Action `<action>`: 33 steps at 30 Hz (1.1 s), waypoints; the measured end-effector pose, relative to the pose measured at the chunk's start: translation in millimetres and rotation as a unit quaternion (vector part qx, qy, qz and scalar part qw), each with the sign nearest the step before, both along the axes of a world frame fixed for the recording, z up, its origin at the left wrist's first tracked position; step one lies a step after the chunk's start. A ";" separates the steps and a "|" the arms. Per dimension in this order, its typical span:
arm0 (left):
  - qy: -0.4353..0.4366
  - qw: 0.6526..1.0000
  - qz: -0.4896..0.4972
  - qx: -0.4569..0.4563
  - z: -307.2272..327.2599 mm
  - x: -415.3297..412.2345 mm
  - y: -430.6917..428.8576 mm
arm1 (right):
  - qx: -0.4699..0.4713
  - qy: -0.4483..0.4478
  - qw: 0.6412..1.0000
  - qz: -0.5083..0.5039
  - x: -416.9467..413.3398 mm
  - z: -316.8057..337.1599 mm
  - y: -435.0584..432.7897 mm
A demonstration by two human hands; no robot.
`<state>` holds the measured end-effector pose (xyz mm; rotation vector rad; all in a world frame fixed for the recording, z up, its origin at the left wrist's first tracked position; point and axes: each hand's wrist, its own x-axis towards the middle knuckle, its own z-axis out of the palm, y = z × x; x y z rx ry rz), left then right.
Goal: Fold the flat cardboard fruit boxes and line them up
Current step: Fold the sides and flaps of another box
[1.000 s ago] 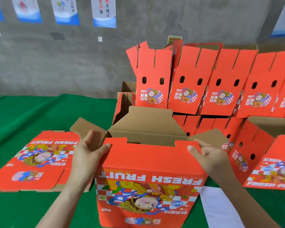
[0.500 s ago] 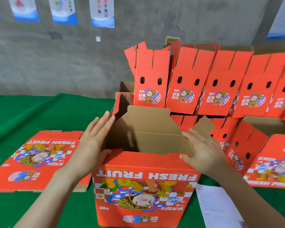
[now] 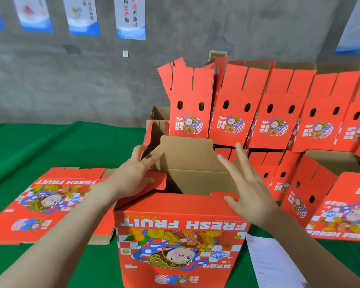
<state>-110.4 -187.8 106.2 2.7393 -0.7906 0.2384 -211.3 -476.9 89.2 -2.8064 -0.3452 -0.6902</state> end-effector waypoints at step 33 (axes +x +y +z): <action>0.155 0.971 0.013 -0.181 -10.4 6.8 2.2 | 0.208 0.174 0.960 -0.064 29.6 0.3 -1.5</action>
